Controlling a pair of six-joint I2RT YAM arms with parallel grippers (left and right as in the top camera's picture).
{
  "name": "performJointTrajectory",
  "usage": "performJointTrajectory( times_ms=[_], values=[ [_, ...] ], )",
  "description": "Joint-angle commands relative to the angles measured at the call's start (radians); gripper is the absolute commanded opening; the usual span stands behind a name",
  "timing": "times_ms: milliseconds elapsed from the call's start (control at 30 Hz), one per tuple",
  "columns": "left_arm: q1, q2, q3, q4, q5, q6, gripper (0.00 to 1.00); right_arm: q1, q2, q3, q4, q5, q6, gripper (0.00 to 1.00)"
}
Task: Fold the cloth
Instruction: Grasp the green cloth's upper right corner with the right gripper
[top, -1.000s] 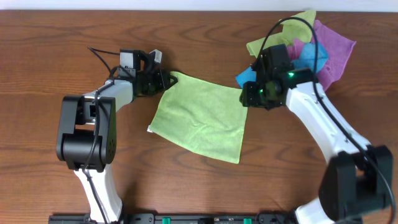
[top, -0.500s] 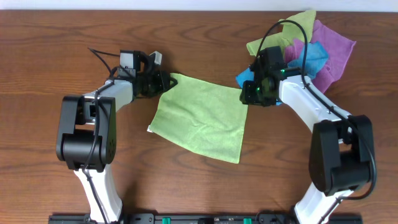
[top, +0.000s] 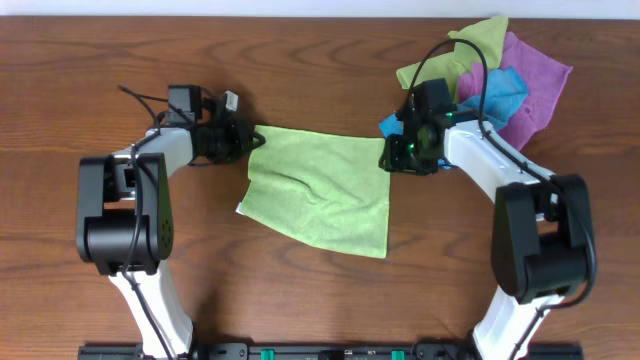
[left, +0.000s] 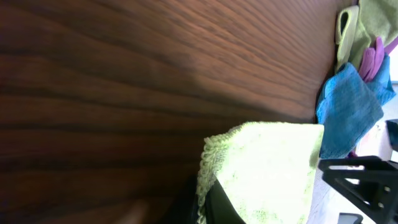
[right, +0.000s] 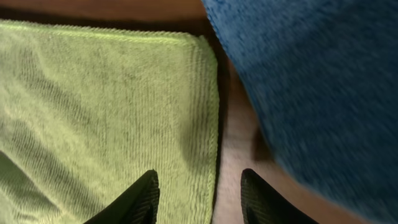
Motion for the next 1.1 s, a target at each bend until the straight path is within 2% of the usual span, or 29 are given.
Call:
performJointTrajectory(
  times_ms=[0, 367, 867, 1067],
  values=[
    [0.016, 0.007, 0.013, -0.016, 0.032, 0.031, 0.06, 0.000, 0.040, -0.002, 0.037, -0.055, -0.008, 0.43],
    [0.016, 0.007, 0.013, -0.034, 0.031, 0.059, 0.06, 0.000, 0.047, -0.002, 0.192, -0.105, 0.026, 0.47],
    [0.016, 0.007, 0.013, -0.038, 0.042, 0.059, 0.06, 0.006, 0.051, -0.002, 0.209, -0.072, 0.033, 0.44],
    [0.016, 0.007, 0.013, -0.040, 0.042, 0.063, 0.05, 0.007, 0.113, -0.002, 0.209, -0.074, 0.042, 0.39]
  ],
)
